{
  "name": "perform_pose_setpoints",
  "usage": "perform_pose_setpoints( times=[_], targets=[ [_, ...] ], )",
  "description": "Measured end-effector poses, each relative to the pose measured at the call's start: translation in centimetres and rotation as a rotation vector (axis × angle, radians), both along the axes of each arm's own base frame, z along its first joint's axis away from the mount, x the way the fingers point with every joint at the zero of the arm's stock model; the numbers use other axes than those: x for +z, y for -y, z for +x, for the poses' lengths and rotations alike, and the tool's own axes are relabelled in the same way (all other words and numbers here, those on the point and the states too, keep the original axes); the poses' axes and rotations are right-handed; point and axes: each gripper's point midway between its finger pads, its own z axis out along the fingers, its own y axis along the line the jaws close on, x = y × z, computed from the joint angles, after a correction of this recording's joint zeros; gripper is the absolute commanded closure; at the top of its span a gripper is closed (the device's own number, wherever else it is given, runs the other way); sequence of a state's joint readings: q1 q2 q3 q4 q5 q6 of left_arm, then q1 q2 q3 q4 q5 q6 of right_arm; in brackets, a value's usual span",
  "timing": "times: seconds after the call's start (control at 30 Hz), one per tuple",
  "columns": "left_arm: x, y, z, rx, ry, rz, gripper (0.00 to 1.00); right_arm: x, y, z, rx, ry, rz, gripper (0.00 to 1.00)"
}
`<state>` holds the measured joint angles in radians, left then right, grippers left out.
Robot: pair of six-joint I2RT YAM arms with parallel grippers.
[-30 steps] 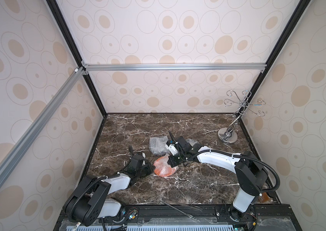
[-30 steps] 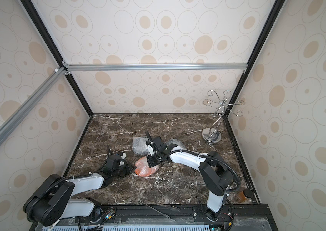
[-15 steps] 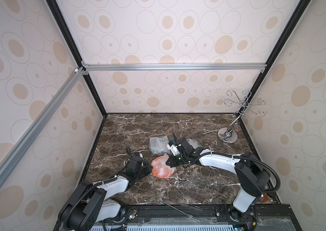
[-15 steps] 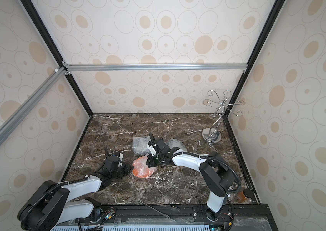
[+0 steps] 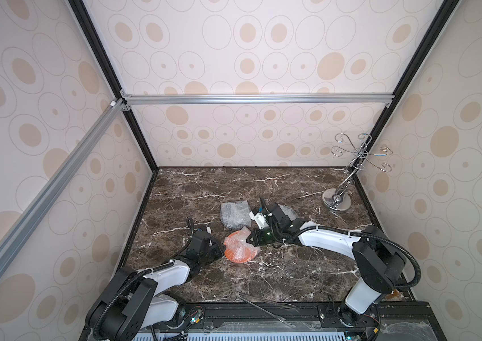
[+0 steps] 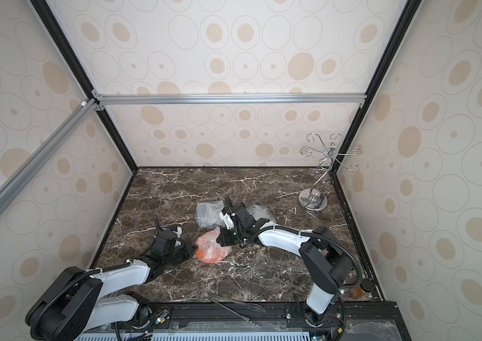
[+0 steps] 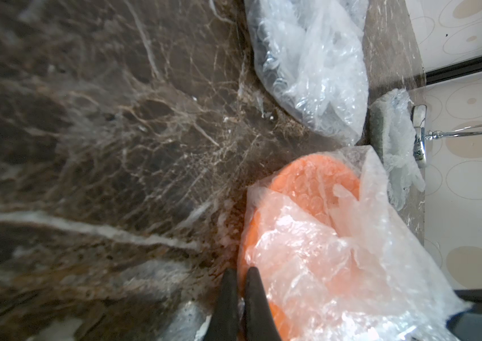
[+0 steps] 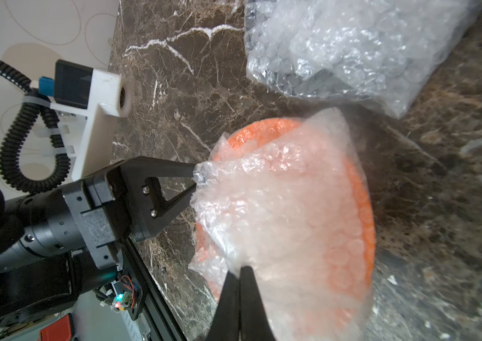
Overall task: Unpack dinner plates from bubble wrap
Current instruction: Unwrap the bubble wrap at the center of the board.
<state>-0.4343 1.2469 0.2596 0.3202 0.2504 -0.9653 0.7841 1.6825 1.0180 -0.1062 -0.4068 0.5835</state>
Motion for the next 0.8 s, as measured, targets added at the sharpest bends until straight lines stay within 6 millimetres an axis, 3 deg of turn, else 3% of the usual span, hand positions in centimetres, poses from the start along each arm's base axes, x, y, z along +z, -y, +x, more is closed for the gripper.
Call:
perform_pose_setpoints(
  times=[0.13,0.23,0.3,0.4,0.57,0.8],
  targets=[
    [-0.2,-0.2,-0.1,0.006,-0.006,0.012,1.0,0.2,0.2,-0.3,0.037,0.028,-0.061,0.81],
    [-0.3,-0.3,-0.1,0.009,-0.008,0.016,0.97,1.6,-0.6,-0.1,0.067,0.082,-0.08,0.63],
    [-0.3,-0.3,-0.2,0.009,-0.008,0.017,0.85,2.2,-1.0,-0.2,0.091,0.114,-0.093,0.51],
    [-0.4,-0.4,-0.3,0.01,-0.015,0.022,0.71,2.2,-1.1,-0.6,0.121,0.142,-0.133,0.41],
    [0.5,-0.5,-0.3,0.005,-0.001,0.025,0.46,0.5,0.1,-1.1,0.161,0.148,-0.249,0.35],
    [2.4,-0.7,-0.6,0.006,0.025,0.016,0.37,-1.6,2.3,-1.9,0.221,0.14,-0.38,0.32]
  ],
)
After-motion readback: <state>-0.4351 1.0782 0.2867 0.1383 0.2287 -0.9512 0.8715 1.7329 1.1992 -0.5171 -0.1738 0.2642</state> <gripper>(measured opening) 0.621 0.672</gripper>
